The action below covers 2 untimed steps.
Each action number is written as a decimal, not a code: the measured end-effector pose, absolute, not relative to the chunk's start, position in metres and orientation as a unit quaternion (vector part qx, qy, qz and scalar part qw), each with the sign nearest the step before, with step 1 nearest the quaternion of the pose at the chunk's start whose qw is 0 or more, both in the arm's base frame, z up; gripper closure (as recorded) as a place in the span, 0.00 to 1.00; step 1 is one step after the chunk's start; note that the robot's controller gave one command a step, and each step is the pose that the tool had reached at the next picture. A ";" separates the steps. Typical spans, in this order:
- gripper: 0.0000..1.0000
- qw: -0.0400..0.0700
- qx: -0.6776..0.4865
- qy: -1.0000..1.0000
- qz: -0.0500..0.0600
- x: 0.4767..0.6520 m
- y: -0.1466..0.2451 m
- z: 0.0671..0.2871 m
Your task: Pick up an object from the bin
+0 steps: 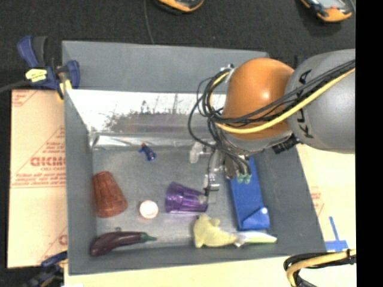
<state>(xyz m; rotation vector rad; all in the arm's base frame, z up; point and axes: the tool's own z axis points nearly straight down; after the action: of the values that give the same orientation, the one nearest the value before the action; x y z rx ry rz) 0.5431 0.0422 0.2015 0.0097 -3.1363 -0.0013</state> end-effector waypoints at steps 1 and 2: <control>0.00 -0.001 0.003 -1.000 -0.001 0.545 0.042 0.206; 0.00 -0.005 0.000 -1.000 -0.001 0.557 0.052 0.146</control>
Offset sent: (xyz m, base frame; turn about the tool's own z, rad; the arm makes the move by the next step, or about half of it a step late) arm 0.0157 0.0138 -0.0806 0.0124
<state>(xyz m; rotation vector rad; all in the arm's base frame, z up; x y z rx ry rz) 0.5574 0.0520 0.1464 -0.0001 -3.1511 -0.0046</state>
